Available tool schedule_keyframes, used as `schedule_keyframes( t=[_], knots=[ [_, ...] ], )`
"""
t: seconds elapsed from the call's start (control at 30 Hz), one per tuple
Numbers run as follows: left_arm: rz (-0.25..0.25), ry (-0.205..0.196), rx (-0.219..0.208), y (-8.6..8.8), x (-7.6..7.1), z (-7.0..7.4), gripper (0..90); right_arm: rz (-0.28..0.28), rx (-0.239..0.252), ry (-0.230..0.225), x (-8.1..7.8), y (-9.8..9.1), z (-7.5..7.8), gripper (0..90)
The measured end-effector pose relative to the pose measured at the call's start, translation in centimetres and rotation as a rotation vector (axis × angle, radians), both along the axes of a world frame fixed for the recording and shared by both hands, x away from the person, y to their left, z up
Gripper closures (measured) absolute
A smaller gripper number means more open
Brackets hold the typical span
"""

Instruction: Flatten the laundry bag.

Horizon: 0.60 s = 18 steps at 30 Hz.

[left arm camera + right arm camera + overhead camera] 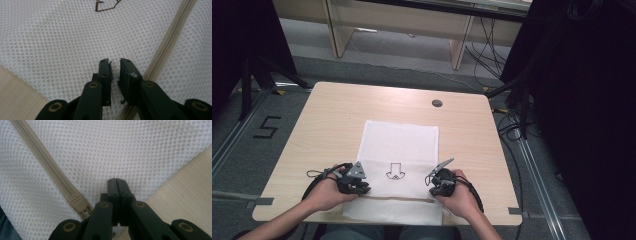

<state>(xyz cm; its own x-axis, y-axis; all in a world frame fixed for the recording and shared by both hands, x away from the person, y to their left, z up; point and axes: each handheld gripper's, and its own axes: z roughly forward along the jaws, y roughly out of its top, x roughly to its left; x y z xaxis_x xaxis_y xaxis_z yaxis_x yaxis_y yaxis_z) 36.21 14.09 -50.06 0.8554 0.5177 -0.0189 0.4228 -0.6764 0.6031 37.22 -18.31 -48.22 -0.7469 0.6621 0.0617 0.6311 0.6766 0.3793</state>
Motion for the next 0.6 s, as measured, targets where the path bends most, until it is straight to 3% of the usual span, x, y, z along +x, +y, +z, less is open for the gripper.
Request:
schedule_keyframes(
  t=[0.13,0.23,0.3,0.33,0.4,0.43,0.53,0.57,0.6],
  knots=[
    [-0.026,0.002,0.029,0.2,0.1,0.1,78.1,0.006,0.010,-0.004,0.1,-0.2,0.0,89.7],
    [-0.005,0.000,0.006,0.3,0.2,0.0,75.2,-0.036,0.064,-0.002,-0.1,-0.8,0.5,85.2],
    [0.001,0.005,-0.003,0.3,0.2,0.0,74.0,-0.054,0.090,-0.037,-0.1,-1.3,1.0,82.8],
    [-0.015,0.002,0.024,0.6,0.4,0.1,74.0,-0.071,0.099,-0.042,-0.2,-1.5,1.3,82.4],
    [0.024,0.003,-0.017,0.4,0.3,-0.1,74.0,-0.084,0.117,-0.063,-0.3,-2.0,1.7,81.5],
    [0.025,0.004,-0.017,0.4,0.3,-0.1,74.0,-0.091,0.124,-0.068,-0.4,-2.2,1.8,80.4],
    [-0.003,0.000,0.020,0.7,0.5,0.1,73.6,-0.102,0.135,-0.077,-0.4,-2.6,1.9,78.4],
    [0.034,-0.007,-0.018,0.5,0.4,-0.1,73.3,-0.120,0.148,-0.073,-0.4,-2.9,2.1,76.8],
    [0.025,-0.014,-0.015,0.6,0.4,-0.1,73.2,-0.128,0.158,-0.066,-0.4,-2.9,2.1,75.8]
  ],
)
